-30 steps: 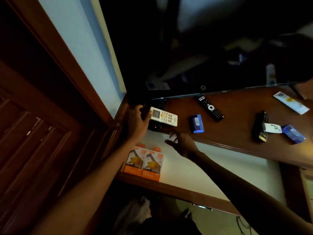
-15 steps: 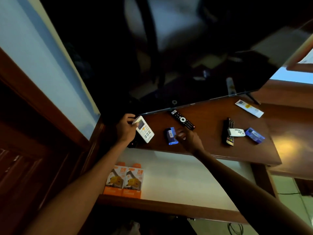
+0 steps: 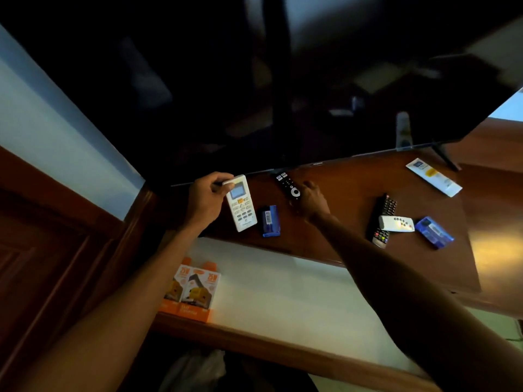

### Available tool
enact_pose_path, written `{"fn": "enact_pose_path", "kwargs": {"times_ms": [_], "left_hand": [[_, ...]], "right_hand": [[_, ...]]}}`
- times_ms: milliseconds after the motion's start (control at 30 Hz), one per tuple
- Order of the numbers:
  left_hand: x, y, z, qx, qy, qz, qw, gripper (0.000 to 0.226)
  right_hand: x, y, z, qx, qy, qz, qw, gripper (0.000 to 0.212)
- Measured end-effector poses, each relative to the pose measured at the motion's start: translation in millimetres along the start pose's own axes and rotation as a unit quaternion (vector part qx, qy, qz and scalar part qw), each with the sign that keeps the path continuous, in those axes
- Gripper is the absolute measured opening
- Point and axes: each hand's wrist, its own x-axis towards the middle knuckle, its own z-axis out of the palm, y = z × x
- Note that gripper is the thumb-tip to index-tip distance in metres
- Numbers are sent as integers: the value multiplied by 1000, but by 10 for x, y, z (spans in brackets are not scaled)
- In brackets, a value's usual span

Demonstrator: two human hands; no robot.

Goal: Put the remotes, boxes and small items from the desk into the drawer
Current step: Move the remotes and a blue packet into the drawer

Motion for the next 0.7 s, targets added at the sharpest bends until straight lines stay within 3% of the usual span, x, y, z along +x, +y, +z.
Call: {"fn": "enact_pose_path", "kwargs": {"times_ms": [133,267,567,700], "left_hand": [[-52,-26,26,0,22,-9,1000,16],[-120,5,-5,11,10,-14,1000,18],[-386,-64,-154,-33,-115,-40,992,17],[-629,-129,-245,-3,-184,0,983,19]], "right_hand": [[-66,164,81,-24,-4,-33,999,54],[-210,281,85,-2,6,-10,1000,63],[-956,85,-95,55,97,-1,994,61],[-1406,-239,45,87,115,-18,989,56]]}}
